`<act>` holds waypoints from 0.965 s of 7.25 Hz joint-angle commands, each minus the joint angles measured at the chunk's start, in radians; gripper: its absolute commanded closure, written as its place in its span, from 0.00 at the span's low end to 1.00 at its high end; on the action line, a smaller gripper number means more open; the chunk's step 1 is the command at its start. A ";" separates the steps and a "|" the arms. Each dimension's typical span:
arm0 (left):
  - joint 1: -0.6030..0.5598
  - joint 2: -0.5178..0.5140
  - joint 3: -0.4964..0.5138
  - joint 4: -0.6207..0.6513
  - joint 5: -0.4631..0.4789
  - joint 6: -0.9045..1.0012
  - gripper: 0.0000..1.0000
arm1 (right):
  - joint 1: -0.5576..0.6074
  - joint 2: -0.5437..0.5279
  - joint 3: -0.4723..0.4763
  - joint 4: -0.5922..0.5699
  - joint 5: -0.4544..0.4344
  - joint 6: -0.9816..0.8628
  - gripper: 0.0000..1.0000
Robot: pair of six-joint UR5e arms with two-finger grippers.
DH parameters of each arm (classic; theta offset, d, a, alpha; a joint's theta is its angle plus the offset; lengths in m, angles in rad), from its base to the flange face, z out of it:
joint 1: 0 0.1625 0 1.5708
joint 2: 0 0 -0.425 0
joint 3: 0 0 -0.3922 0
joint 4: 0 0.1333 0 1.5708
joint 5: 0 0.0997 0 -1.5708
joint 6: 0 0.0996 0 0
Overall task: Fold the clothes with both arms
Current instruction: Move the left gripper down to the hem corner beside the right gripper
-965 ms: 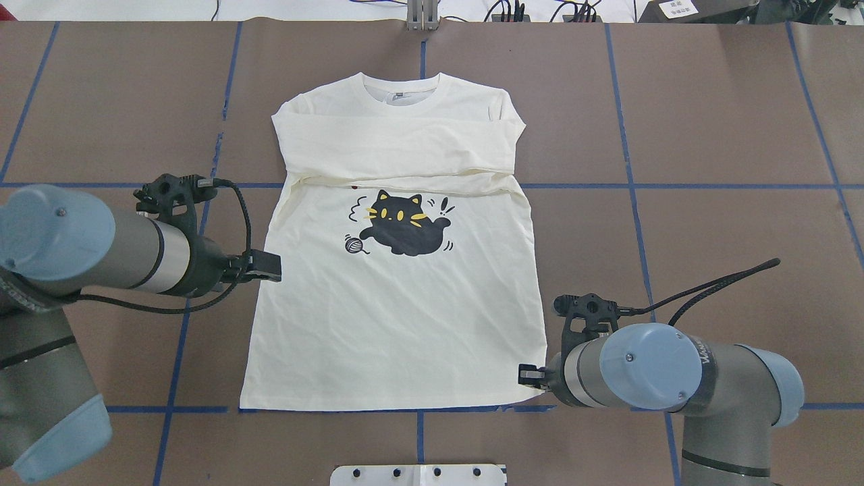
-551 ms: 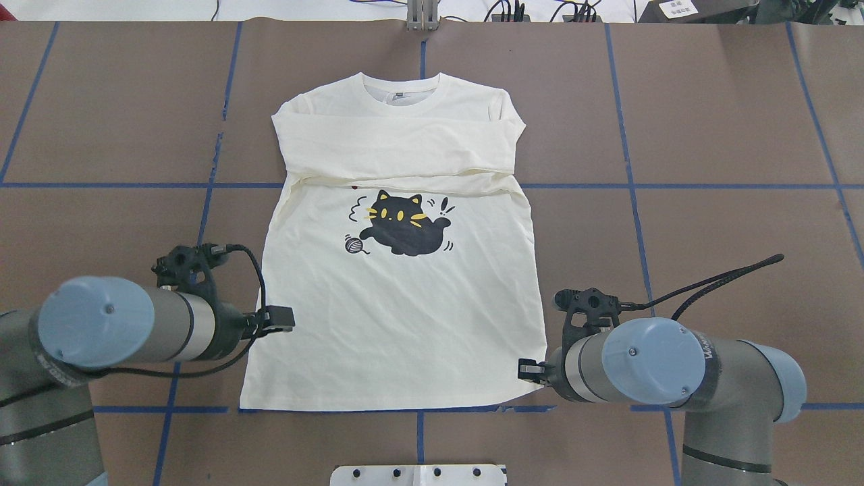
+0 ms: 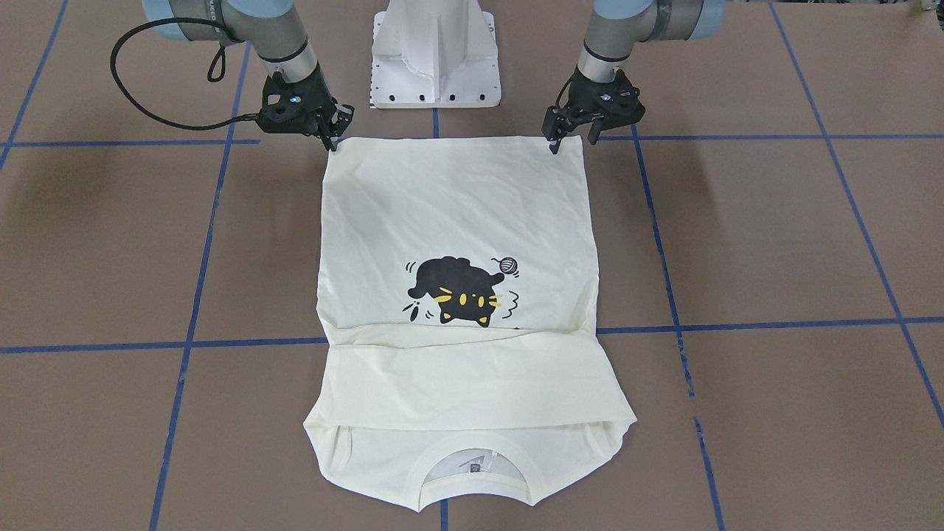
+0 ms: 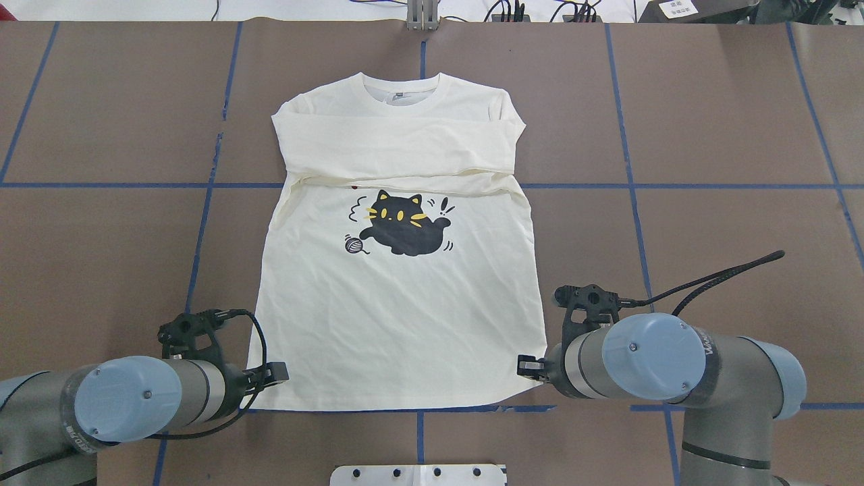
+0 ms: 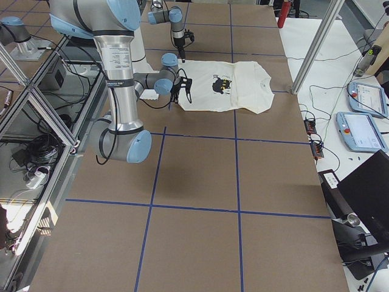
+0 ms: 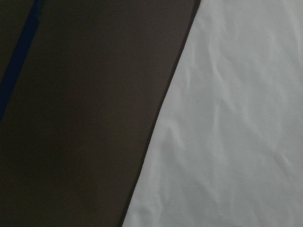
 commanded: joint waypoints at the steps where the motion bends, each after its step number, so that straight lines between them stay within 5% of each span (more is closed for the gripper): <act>1: 0.014 0.001 0.008 0.004 0.001 -0.005 0.17 | 0.002 0.001 0.000 0.000 0.000 0.000 1.00; 7: 0.019 0.001 -0.003 0.047 -0.001 -0.005 0.62 | 0.010 0.001 -0.002 0.000 0.000 0.000 1.00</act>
